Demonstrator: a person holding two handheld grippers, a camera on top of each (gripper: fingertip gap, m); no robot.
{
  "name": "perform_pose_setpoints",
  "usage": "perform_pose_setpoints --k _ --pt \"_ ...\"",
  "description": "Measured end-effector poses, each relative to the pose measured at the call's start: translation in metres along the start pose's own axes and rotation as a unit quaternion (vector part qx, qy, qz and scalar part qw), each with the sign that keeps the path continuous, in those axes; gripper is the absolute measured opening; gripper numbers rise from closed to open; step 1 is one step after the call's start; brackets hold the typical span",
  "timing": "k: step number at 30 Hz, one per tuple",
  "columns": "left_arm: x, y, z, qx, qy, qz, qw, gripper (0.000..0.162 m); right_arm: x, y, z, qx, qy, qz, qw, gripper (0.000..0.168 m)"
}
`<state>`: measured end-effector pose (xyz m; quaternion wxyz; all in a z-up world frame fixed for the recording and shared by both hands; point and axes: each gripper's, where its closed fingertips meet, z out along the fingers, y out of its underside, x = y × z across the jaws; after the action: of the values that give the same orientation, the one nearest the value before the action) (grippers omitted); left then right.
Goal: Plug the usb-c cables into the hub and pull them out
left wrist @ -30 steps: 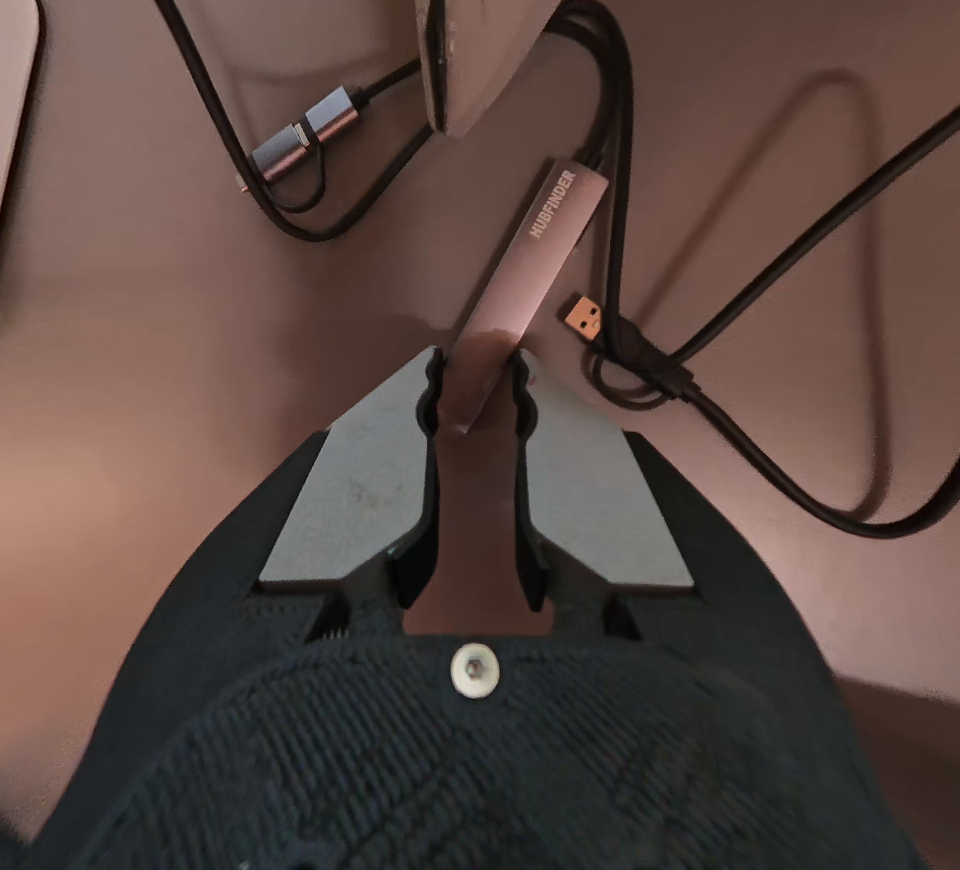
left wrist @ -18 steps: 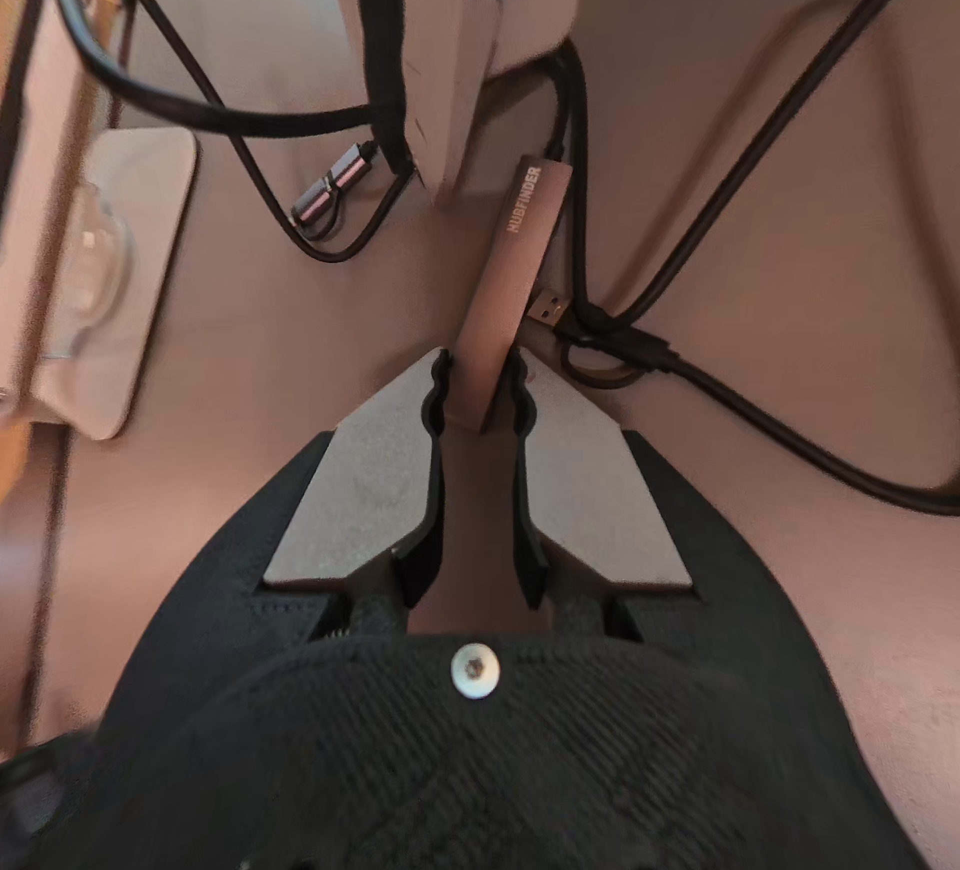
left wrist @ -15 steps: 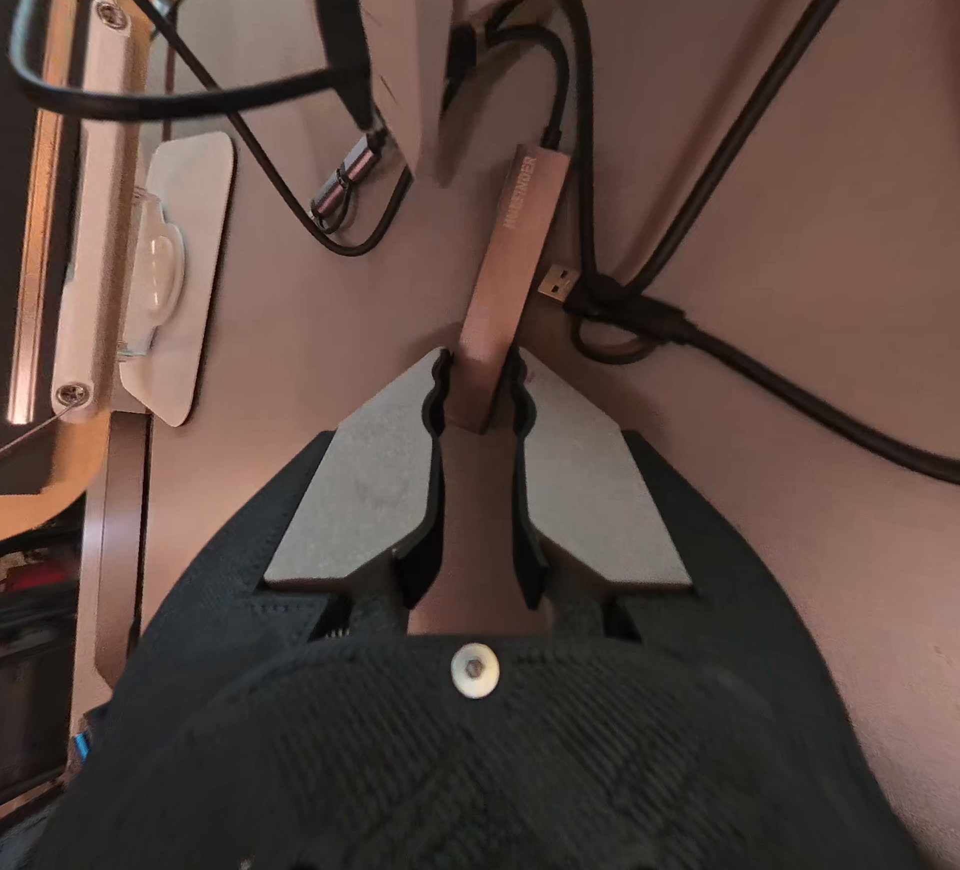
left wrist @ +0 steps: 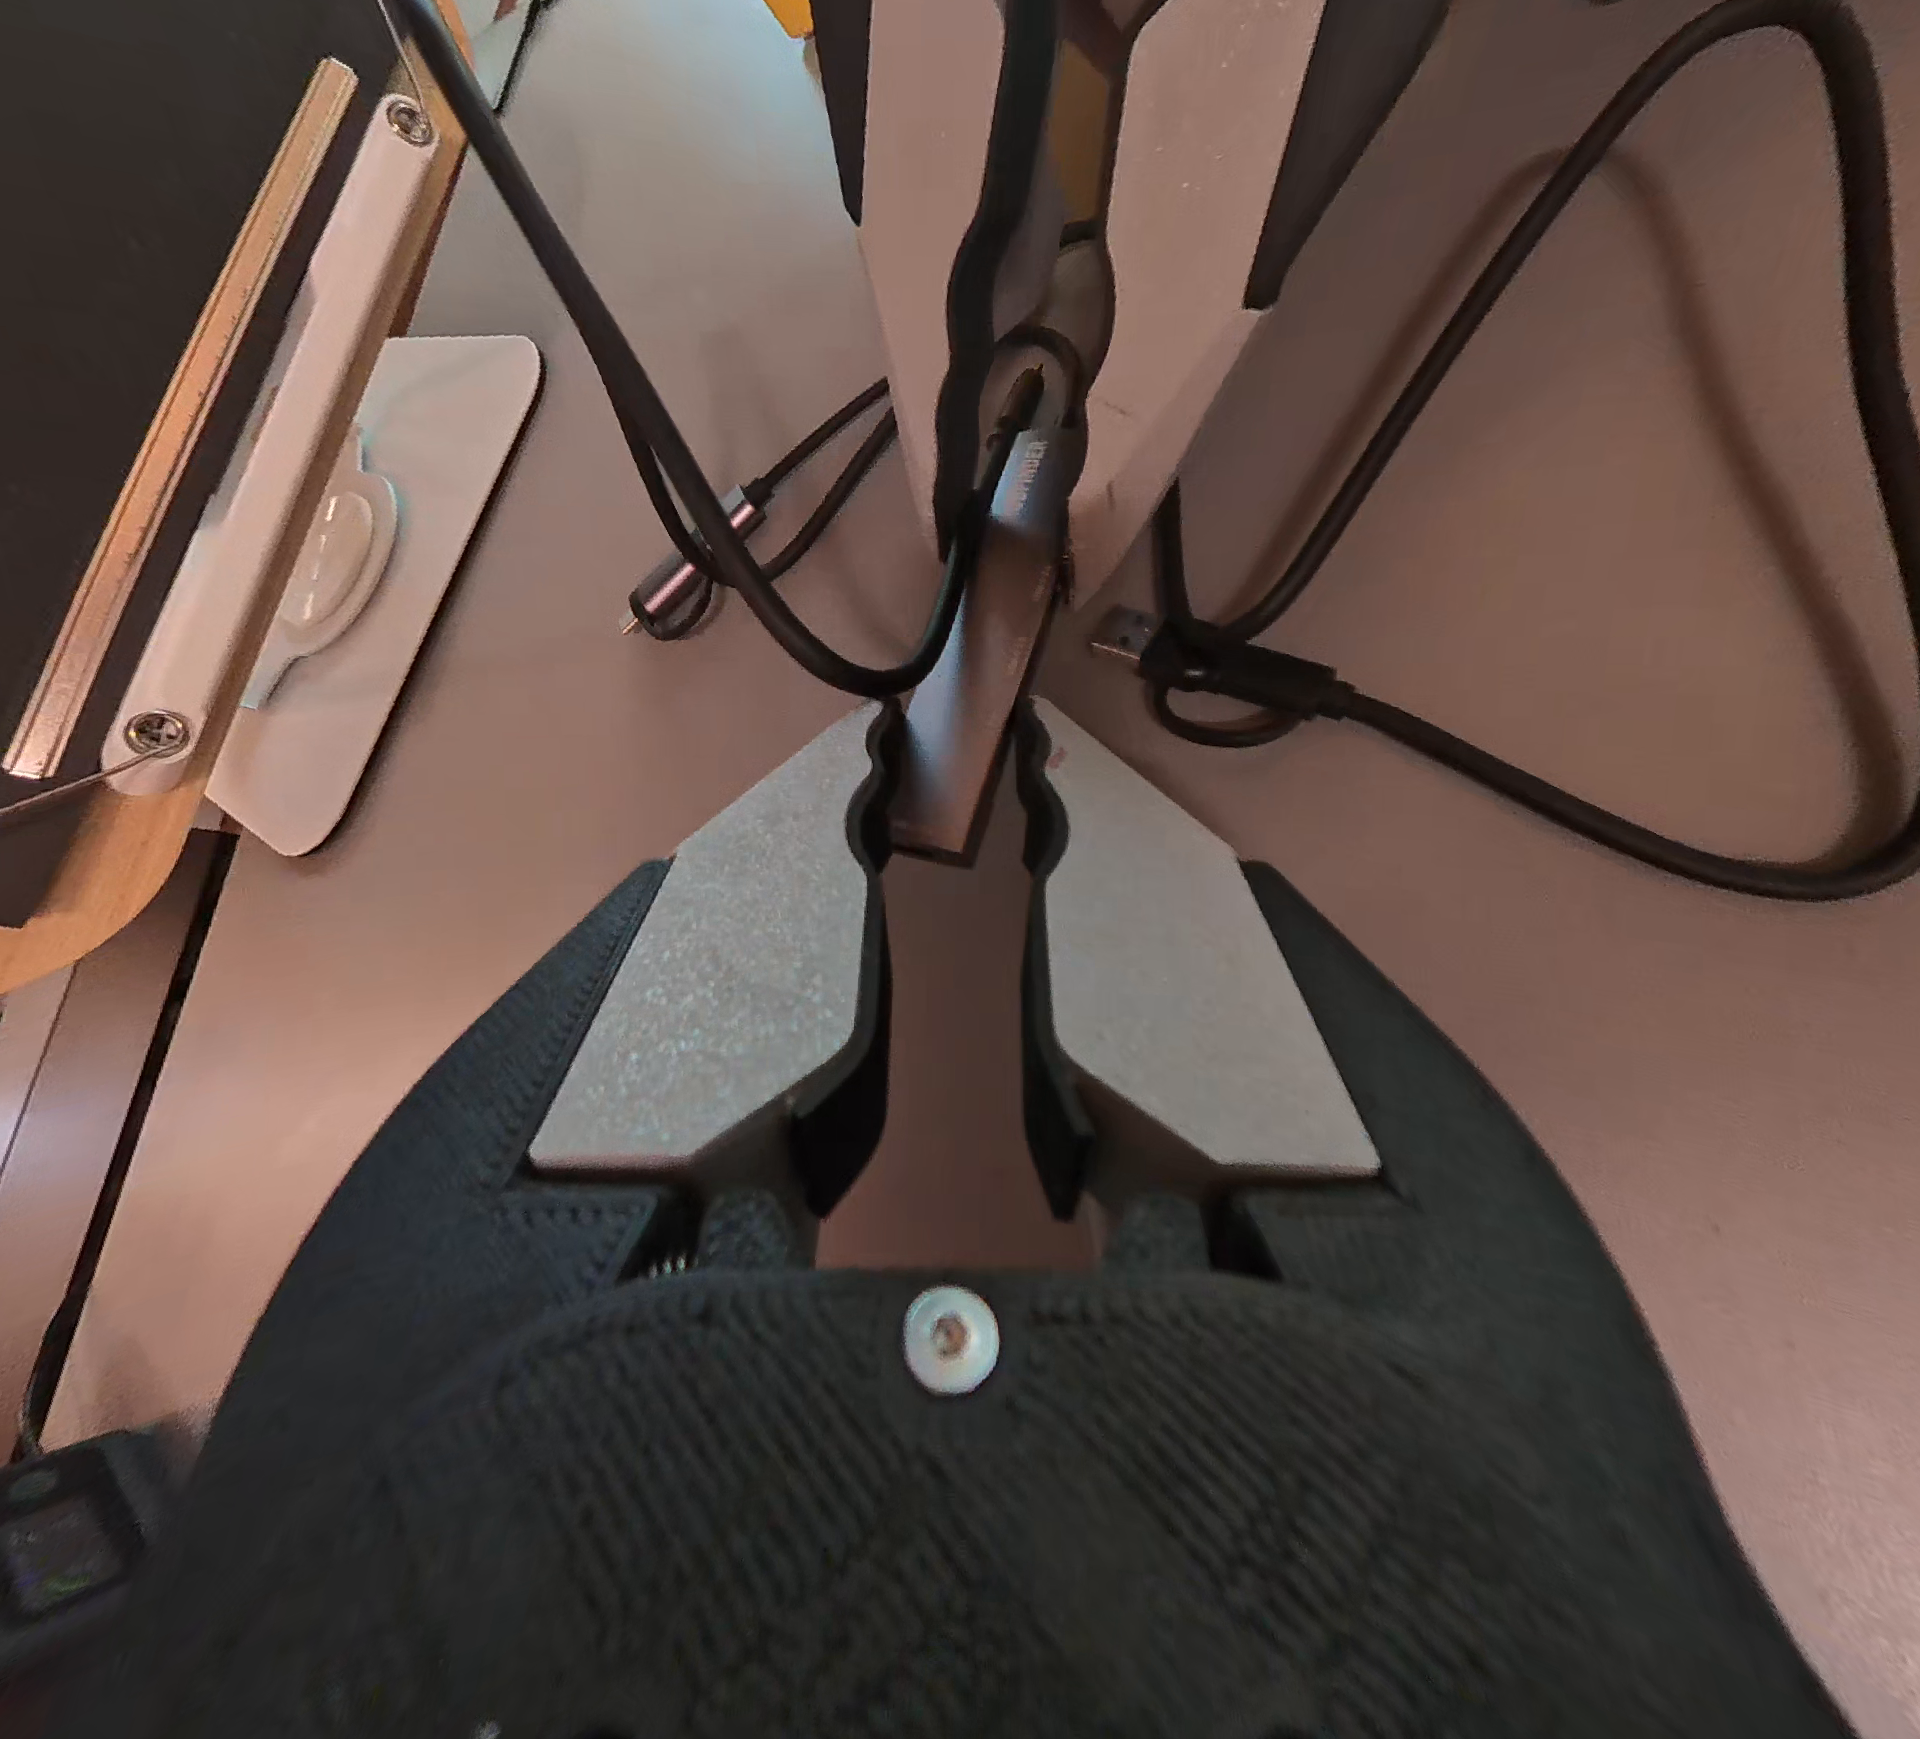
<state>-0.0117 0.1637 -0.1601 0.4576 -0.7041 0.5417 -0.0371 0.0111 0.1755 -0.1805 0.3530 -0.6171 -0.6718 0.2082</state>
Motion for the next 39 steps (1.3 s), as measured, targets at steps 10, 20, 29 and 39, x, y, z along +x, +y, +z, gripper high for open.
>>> perform_pose_setpoints --k 10,20,29,39 --pt "-0.005 -0.012 -0.008 0.042 -0.018 -0.009 0.999 0.0 0.002 0.0 -0.009 0.034 -0.071 0.091 0.993 0.018" --pt "-0.013 0.0 0.004 0.004 -0.097 0.091 0.991 0.022 -0.003 -0.008 -0.02 0.07 -0.134 0.152 0.977 0.018" --pt "-0.006 -0.015 -0.001 0.039 -0.061 0.088 0.994 0.011 -0.005 -0.026 -0.034 0.129 -0.192 0.201 0.952 0.019" --pt "-0.017 0.005 -0.007 0.01 -0.07 0.078 0.994 0.008 0.027 -0.033 -0.052 0.198 -0.146 0.254 0.935 0.003"
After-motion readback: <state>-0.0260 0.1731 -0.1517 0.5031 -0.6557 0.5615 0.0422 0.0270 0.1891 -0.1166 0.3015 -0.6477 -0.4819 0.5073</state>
